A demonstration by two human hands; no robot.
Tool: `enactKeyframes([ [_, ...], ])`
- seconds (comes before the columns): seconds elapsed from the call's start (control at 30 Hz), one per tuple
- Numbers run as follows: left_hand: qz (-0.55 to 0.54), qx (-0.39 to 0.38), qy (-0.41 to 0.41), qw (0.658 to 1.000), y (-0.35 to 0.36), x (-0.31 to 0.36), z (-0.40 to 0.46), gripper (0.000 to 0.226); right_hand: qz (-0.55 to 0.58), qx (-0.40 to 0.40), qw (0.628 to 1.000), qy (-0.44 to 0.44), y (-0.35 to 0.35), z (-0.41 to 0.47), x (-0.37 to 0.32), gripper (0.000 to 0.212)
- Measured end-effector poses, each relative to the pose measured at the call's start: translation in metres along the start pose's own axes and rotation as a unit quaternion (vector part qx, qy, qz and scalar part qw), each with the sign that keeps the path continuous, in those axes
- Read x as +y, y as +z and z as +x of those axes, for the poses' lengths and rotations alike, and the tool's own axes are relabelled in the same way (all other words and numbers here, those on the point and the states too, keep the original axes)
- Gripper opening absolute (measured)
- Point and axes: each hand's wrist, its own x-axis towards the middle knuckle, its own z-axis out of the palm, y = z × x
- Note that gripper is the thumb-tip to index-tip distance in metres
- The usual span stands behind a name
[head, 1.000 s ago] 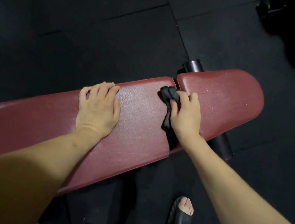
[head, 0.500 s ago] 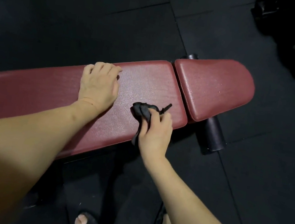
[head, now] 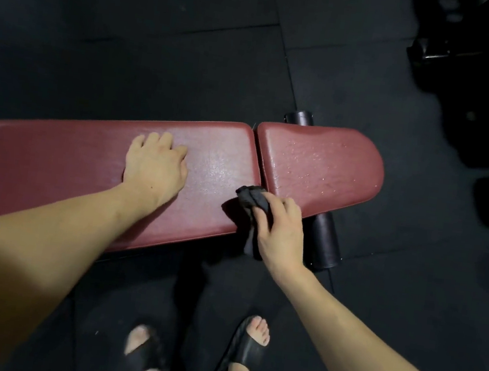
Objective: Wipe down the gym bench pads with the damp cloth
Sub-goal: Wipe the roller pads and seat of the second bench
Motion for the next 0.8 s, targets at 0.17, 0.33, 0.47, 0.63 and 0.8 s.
enactKeyframes([
  [0.17, -0.1, 0.056, -0.004, 0.993, 0.007, 0.031, 0.016, 0.03, -0.039, 0.022, 0.999, 0.021, -0.016, 0.071, 0.019, 0.033],
  [0.33, -0.18, 0.054, 0.024, 0.982, 0.002, 0.08, 0.059, 0.04, -0.044, 0.068, 0.996, 0.044, -0.014, 0.139, 0.018, 0.034],
  [0.47, -0.186, 0.019, 0.0, 0.982, 0.013, 0.099, 0.085, 0.046, -0.061, 0.082, 0.992, 0.068, 0.011, 0.189, 0.013, 0.036],
  [0.63, -0.14, -0.009, 0.008, 0.99, 0.04, 0.108, 0.086, 0.05, -0.139, 0.067, 0.987, 0.042, 0.047, 0.204, 0.017, 0.032],
  [0.8, -0.119, 0.01, -0.038, 0.992, 0.038, 0.122, 0.092, 0.046, -0.184, 0.057, 0.981, -0.037, 0.037, 0.211, 0.036, 0.031],
])
